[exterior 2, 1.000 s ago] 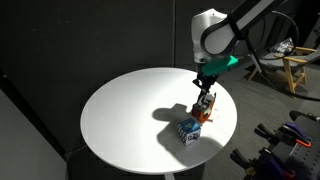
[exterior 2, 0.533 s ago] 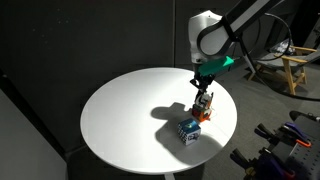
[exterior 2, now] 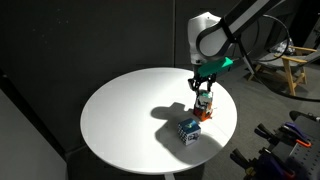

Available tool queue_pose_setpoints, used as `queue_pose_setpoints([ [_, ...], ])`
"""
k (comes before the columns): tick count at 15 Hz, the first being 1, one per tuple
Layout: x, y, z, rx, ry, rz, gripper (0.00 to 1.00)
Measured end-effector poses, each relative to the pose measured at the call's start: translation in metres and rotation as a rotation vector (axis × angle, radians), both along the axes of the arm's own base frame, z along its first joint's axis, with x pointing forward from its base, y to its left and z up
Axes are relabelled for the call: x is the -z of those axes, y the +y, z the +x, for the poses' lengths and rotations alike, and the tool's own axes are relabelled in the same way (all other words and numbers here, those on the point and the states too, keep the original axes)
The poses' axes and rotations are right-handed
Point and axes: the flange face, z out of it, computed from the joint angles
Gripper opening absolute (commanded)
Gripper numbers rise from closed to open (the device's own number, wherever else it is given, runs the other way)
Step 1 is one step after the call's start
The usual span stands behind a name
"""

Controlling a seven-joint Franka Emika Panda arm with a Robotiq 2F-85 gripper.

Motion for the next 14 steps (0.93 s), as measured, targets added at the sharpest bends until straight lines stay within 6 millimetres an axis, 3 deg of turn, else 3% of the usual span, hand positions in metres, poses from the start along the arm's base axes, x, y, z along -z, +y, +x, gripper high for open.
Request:
queue_pose_setpoints([
  [6, -0.007, 0.007, -0.001, -0.032, -0.001, 0.016, 1.00],
  [14, -0.045, 0.028, -0.017, -0.033, 0.018, 0.130, 1.00],
])
